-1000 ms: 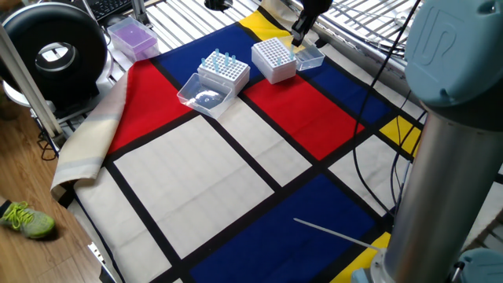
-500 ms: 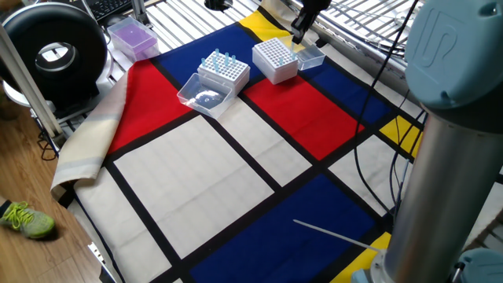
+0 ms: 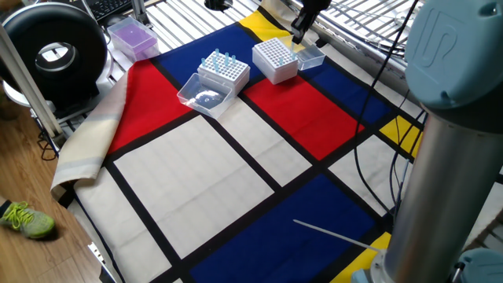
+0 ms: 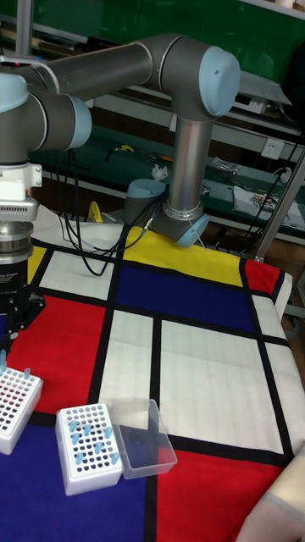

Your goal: Transfer all medium pipette tips from one holder to another

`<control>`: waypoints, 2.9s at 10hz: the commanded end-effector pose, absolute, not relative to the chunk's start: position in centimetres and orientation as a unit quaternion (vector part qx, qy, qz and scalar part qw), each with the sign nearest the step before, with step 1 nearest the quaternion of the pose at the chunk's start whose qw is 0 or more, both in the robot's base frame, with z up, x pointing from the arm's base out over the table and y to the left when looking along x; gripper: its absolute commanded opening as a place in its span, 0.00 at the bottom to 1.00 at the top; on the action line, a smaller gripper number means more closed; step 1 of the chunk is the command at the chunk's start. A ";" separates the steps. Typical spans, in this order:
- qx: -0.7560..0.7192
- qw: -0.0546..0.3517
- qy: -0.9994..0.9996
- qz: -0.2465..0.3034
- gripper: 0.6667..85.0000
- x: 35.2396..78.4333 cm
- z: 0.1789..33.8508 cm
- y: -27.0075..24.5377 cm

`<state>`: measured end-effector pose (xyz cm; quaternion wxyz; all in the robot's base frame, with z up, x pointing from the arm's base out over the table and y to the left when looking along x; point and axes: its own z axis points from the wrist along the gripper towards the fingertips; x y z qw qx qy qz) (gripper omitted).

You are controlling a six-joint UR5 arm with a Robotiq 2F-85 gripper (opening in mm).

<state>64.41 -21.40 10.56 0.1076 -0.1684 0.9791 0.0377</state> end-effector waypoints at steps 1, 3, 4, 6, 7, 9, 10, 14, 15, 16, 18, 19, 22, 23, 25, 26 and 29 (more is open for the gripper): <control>-0.177 0.108 0.977 0.042 0.21 64.3 10.6 -21.3; -0.183 0.105 0.977 0.042 0.23 64.2 10.4 -21.4; -0.184 0.104 0.976 0.042 0.24 64.1 10.3 -21.5; -0.183 0.104 0.977 0.039 0.24 64.1 10.2 -21.6; -0.182 0.103 0.977 0.037 0.24 64.1 10.2 -21.8; -0.176 0.103 0.978 0.036 0.23 64.2 10.3 -21.8; -0.173 0.102 0.979 0.037 0.23 64.4 10.4 -21.5; -0.165 0.101 0.981 0.027 0.26 66.8 10.8 -19.8; -0.161 0.099 0.982 0.023 0.26 67.4 11.0 -19.2; -0.154 0.096 0.983 0.019 0.26 68.2 11.2 -18.2; -0.141 0.095 0.985 0.017 0.26 69.5 11.3 -15.7; -0.133 0.096 0.986 0.017 0.26 70.1 11.4 -14.3; -0.112 0.097 0.989 0.018 0.25 71.4 11.7 -11.5; -0.110 0.101 0.989 0.017 0.25 71.8 11.5 -11.0; -0.112 0.106 0.988 0.024 0.26 72.4 11.1 -10.2; -0.106 0.107 0.988 0.025 0.27 72.5 11.0 -9.5; -0.108 0.110 0.988 0.026 0.32 73.1 10.3 -8.6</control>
